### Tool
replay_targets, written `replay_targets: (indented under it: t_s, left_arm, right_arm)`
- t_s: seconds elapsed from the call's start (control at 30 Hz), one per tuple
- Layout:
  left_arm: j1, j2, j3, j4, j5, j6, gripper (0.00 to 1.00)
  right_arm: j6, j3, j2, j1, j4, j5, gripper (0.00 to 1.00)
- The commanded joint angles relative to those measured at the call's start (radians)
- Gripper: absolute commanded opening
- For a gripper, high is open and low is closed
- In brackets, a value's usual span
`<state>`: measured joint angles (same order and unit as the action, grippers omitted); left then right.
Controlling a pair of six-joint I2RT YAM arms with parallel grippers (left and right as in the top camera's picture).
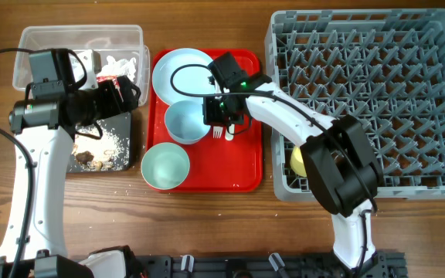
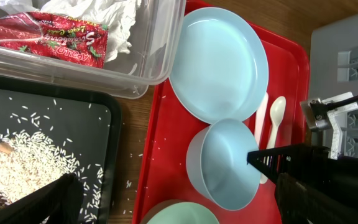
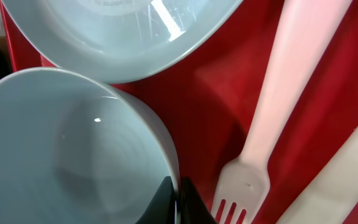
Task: Sort waste into correct bins and load items into the dishwasher rack
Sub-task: 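Reach the right gripper to the light-blue bowl and grasp its rim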
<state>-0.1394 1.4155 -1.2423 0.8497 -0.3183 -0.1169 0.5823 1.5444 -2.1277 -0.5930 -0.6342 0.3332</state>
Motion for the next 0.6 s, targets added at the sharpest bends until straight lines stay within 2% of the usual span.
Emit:
replay_targets:
  t_s: [0.0, 0.1, 0.23, 0.33, 0.47, 0.57]
  left_arm:
    - [-0.005, -0.006, -0.014, 0.000, 0.006, 0.005, 1.00]
    - [-0.005, -0.006, -0.014, 0.000, 0.006, 0.005, 1.00]
    - [-0.005, -0.006, -0.014, 0.000, 0.006, 0.005, 1.00]
    - [-0.005, -0.006, -0.014, 0.000, 0.006, 0.005, 1.00]
    - [-0.005, -0.006, -0.014, 0.000, 0.006, 0.005, 1.00]
    - [-0.005, -0.006, -0.014, 0.000, 0.006, 0.005, 1.00]
  right_arm:
    - [0.004, 0.008, -0.008, -0.006, -0.002, 0.037, 0.04]
    - [-0.061, 0.008, 0.066, -0.006, -0.045, 0.021, 0.04]
    - [-0.111, 0.008, 0.212, -0.003, -0.103, -0.142, 0.04]
    - [-0.111, 0.008, 0.343, -0.002, -0.142, -0.447, 0.04]
    - [-0.125, 0.008, 0.468, -0.002, -0.142, -1.048, 0.04]
    - [-0.301, 0.006, 0.468, -0.001, -0.077, -1.471, 0.04]
